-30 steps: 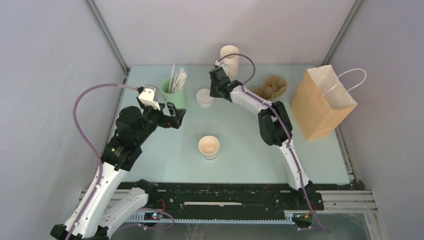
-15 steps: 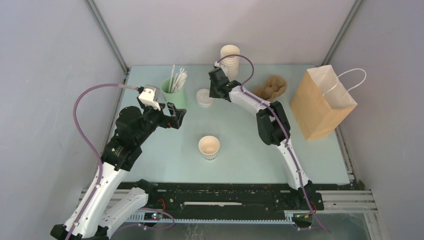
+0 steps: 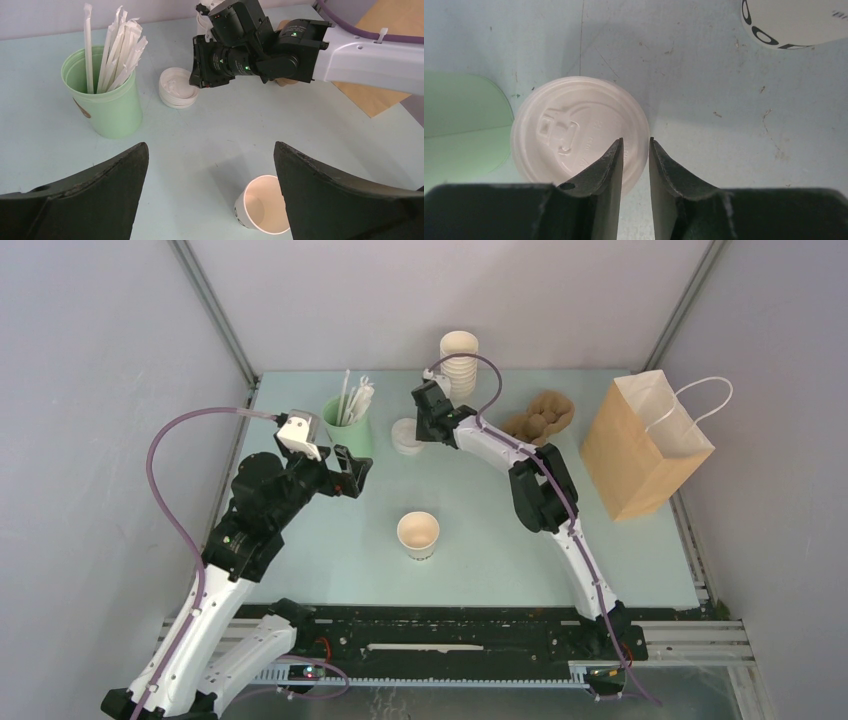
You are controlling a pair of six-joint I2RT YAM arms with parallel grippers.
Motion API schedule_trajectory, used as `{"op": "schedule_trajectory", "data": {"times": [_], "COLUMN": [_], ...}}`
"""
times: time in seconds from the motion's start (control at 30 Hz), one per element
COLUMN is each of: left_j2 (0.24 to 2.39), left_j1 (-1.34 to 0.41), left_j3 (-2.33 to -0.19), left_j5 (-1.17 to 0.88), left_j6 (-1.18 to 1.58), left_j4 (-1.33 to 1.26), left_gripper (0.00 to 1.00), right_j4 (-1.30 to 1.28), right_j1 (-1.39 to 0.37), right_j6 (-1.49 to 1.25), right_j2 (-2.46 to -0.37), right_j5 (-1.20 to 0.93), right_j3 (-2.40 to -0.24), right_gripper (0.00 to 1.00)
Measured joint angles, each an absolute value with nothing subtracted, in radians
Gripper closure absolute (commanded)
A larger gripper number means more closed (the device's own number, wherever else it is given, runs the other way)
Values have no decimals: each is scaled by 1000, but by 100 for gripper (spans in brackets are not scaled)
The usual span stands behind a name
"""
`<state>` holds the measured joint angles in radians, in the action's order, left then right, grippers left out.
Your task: Pack the takeout coffee
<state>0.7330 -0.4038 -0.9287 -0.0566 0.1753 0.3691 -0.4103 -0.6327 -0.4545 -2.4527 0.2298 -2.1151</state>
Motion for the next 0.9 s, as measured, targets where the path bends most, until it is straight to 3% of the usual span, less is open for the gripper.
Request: {"op": "schedule_trajectory", "data": {"times": [0.5, 0.77, 0.9], "left_j2": [733, 733, 733], "left_j1": [-404, -404, -404], "left_j3": [-929, -929, -929], "left_j5": [-57, -57, -58], "left_j6": [175, 175, 175], "left_j4": [369, 369, 369], "left_gripper": [0, 0, 0], "right_j4": [-415, -427, -439], "right_j1": [-632, -633, -636], "right_j6": [-454, -451, -448], "right_j2": [-2453, -2453, -2453], "right_j5": [236, 239, 247], "right_j3": [-2107, -2111, -2128], "right_gripper": [73, 83, 76]}}
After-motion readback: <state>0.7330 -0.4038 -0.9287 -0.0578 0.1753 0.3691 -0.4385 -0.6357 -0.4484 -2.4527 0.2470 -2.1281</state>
